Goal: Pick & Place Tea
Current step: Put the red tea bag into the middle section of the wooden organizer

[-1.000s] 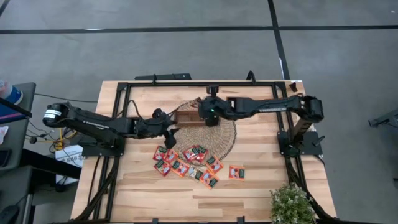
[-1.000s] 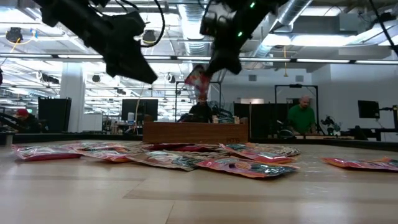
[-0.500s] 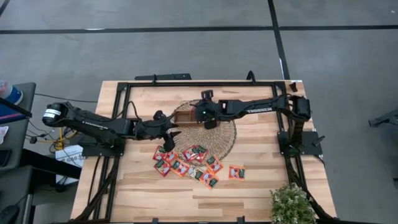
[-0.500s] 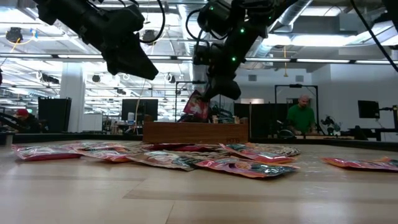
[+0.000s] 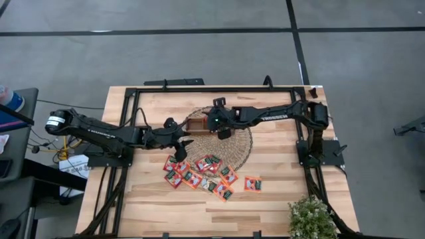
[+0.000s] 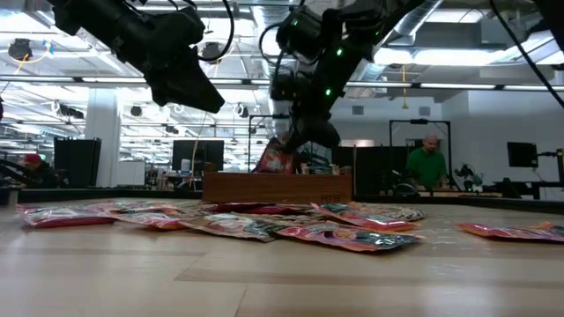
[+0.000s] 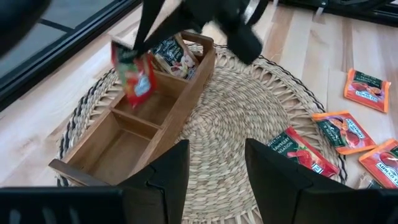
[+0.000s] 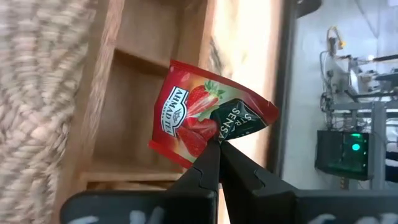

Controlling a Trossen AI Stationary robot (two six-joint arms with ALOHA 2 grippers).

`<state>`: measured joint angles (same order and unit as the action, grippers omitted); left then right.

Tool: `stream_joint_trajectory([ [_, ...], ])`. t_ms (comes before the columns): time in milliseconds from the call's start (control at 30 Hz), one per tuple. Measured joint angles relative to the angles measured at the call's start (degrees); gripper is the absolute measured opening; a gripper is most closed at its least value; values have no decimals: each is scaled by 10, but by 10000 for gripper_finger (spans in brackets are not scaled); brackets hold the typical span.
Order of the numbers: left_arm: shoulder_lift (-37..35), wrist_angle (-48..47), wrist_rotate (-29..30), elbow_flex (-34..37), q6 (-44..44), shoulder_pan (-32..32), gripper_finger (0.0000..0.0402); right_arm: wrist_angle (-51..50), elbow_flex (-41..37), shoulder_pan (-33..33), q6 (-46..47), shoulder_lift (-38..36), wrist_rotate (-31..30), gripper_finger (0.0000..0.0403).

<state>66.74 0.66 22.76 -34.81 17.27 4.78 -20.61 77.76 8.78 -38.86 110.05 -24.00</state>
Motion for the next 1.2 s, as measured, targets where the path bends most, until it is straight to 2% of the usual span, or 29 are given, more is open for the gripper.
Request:
stream_joint_trajectory([
  [267,0,6,0,0,0,0,149,-26,28,9,-7,34,-16,0],
  [600,0,6,-1,0,0,1,149,-45,36,12,-16,32,-17,5],
  [1000,0,5,-2,0,-1,1,149,-40,36,10,-22,32,-19,110],
  [1200,0,3,-2,0,-1,1,149,-25,36,6,-37,32,-97,126],
])
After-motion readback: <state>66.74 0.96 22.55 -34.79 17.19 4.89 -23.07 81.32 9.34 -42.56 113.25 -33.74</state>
